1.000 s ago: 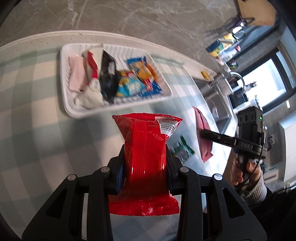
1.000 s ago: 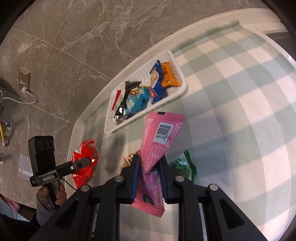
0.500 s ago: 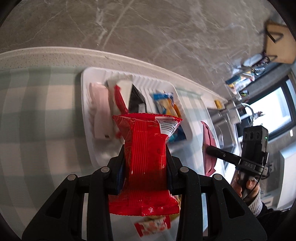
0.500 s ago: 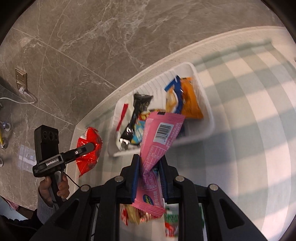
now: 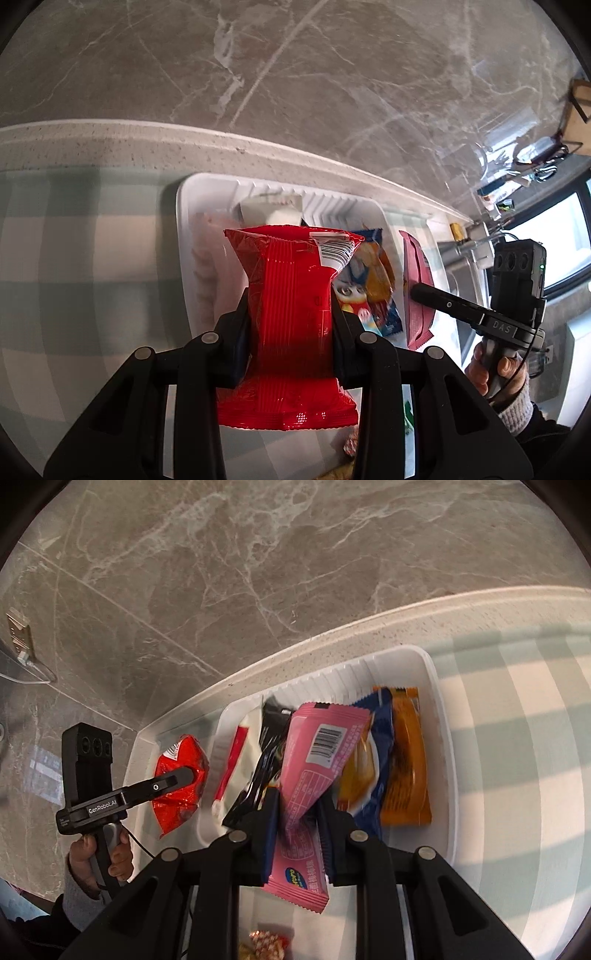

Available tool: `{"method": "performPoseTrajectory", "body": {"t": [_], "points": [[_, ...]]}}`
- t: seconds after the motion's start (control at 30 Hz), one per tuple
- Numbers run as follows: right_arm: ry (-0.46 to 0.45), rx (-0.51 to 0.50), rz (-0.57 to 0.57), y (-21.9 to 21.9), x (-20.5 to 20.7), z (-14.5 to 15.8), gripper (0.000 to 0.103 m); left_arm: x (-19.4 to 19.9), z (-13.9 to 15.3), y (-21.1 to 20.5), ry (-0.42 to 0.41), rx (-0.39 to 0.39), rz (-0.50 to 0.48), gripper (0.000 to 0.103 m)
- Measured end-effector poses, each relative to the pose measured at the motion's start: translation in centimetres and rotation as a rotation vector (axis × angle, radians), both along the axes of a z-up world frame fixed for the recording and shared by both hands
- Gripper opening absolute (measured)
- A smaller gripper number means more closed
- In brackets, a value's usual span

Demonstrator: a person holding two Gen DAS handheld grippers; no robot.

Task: Organize snacks
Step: 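Drop the red bag into the tray with the left tool while the right tool drops the pink bar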

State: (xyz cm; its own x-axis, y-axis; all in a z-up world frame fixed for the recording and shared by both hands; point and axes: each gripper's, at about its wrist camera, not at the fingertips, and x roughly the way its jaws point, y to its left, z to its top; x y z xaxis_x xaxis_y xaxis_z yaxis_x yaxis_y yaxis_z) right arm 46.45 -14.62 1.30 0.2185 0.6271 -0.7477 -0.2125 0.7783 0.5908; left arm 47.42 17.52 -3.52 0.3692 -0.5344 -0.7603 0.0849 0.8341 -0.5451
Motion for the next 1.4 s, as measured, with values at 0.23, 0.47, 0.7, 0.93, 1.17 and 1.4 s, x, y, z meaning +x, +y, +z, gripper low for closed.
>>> {"method": "performPoseTrajectory", "body": {"t": [0.23, 0.47, 0.7, 0.93, 1.17, 1.4], "points": [[-0.025, -0.052, 0.014, 0.9, 2.3, -1.1, 0.023, 2.5, -2.1, 0.5, 0.021, 0.020, 0.069, 0.033], [-0.059, -0.122, 0.009, 1.5, 3.1, -1.8, 0.037, 3.2, -3.2, -0.1, 0.010, 0.049, 0.087, 0.045], [-0.112, -0.127, -0.015, 0.9, 2.0, -0.5, 0.040, 2.6, -2.9, -0.1, 0.002, 0.067, 0.122, 0.048], [-0.133, -0.107, -0.029, 0.1, -0.1, 0.8, 0.041, 1.7, -2.6, 0.3, 0.006, 0.038, 0.133, 0.049], [-0.121, -0.083, -0.037, 0.1, -1.9, 1.0, 0.042, 1.5, -2.7, -2.6, 0.001, 0.057, 0.081, 0.049], [-0.096, -0.055, -0.050, -0.7, -3.5, 2.0, 0.047, 0.5, -1.3, -1.9, -0.024, 0.086, 0.109, 0.049]]}}
